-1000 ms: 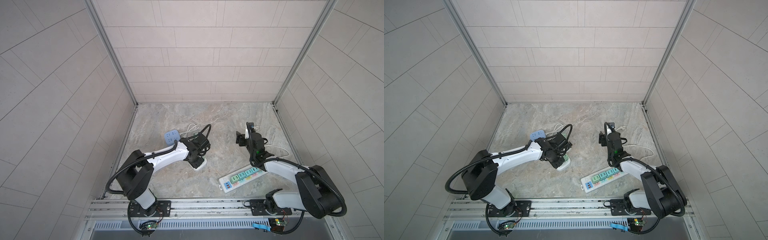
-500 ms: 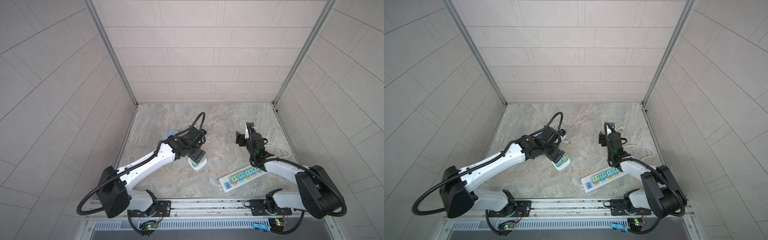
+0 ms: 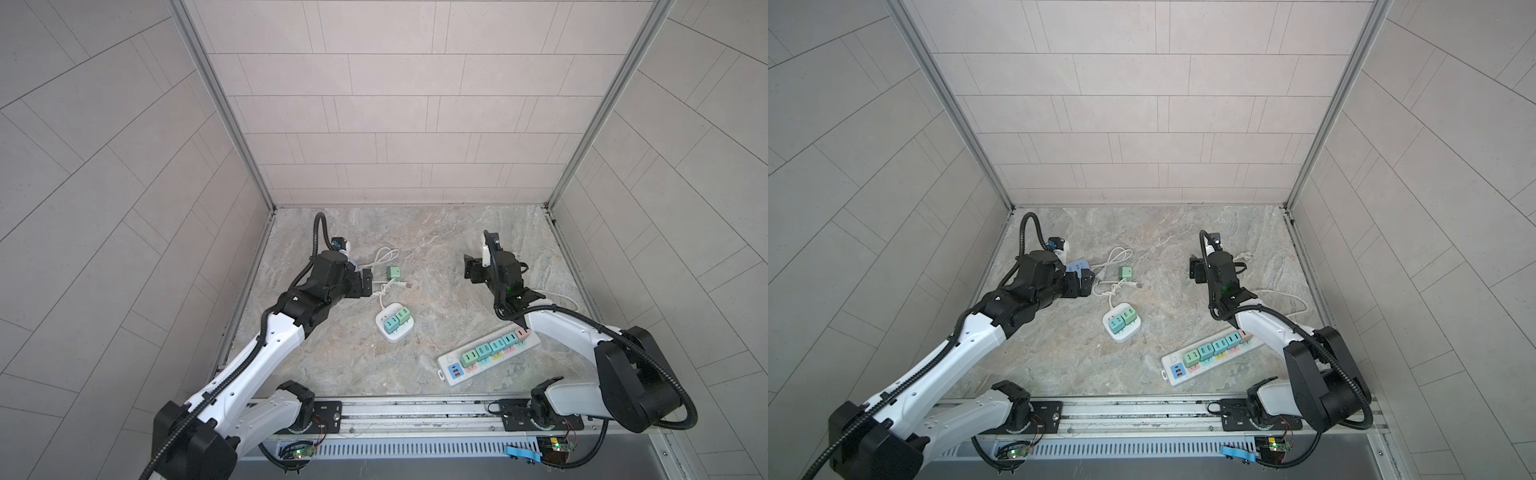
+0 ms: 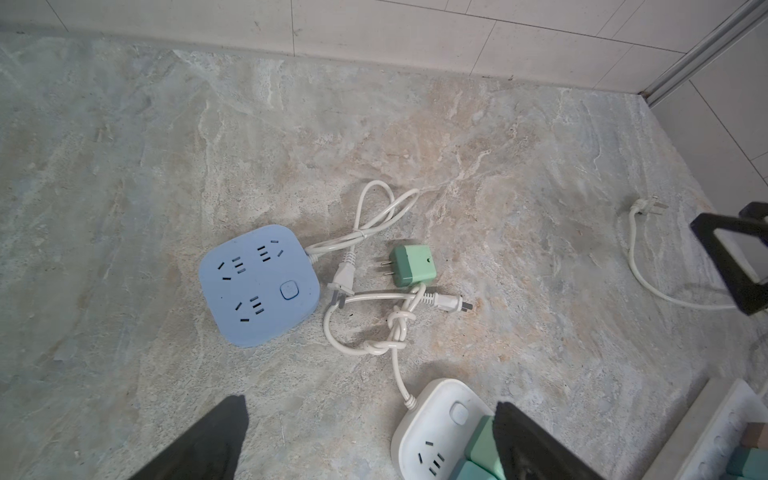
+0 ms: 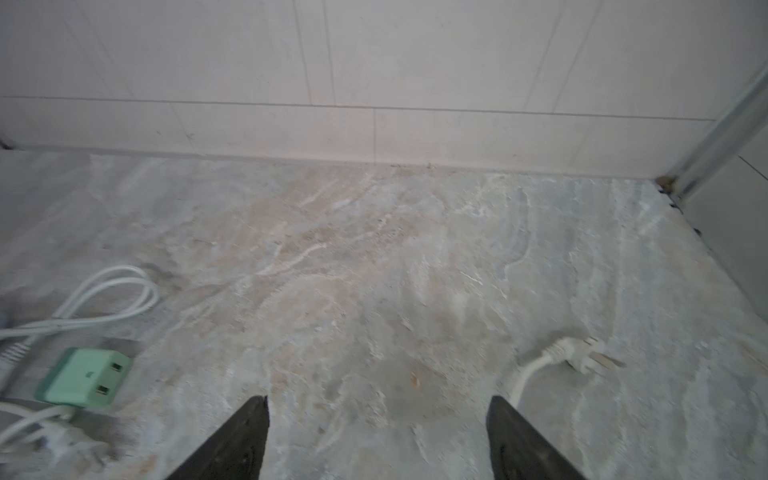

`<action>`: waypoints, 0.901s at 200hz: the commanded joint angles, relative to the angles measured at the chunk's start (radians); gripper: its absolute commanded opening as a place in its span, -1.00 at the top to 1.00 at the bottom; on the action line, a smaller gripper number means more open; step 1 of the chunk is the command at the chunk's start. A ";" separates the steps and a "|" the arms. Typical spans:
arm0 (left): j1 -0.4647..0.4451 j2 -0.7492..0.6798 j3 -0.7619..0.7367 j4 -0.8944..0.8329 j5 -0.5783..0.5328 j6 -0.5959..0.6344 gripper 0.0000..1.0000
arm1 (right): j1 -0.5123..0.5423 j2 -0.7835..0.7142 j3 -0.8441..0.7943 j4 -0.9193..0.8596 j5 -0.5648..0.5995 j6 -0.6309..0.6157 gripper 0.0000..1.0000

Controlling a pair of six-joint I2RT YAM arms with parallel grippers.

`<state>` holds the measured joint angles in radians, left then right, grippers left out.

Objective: Insert the plug
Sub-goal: 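Open and lift the left gripper away while the right gripper swings toward the blue strip, then lower the right gripper over the loose light green adapter beside the blue strip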

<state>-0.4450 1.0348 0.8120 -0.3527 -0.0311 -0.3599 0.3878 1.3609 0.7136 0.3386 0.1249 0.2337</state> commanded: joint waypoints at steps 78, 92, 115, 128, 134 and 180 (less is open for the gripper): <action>0.062 -0.173 -0.239 0.127 -0.133 0.011 -1.00 | 0.279 0.546 0.650 -0.409 0.041 0.100 -0.61; 0.063 -0.223 -0.281 0.130 -0.126 0.012 -1.00 | 0.287 0.611 0.723 -0.450 0.047 0.109 -0.60; 0.065 -0.278 -0.333 0.143 -0.123 0.007 -1.00 | 0.305 0.703 0.836 -0.515 0.056 0.106 -0.58; 0.065 -0.289 -0.353 0.151 -0.124 0.007 -1.00 | 0.314 0.744 0.883 -0.537 0.060 0.106 -0.58; 0.065 -0.288 -0.360 0.153 -0.125 0.010 -1.00 | 0.319 0.762 0.902 -0.549 0.061 0.106 -0.58; 0.065 -0.301 -0.415 0.189 -0.149 0.007 -1.00 | 0.344 0.842 0.978 -0.598 0.064 0.108 -0.58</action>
<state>-0.3862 0.7490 0.4278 -0.2035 -0.1513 -0.3473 0.7185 2.1792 1.6623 -0.1993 0.1665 0.3233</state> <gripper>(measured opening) 0.999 0.790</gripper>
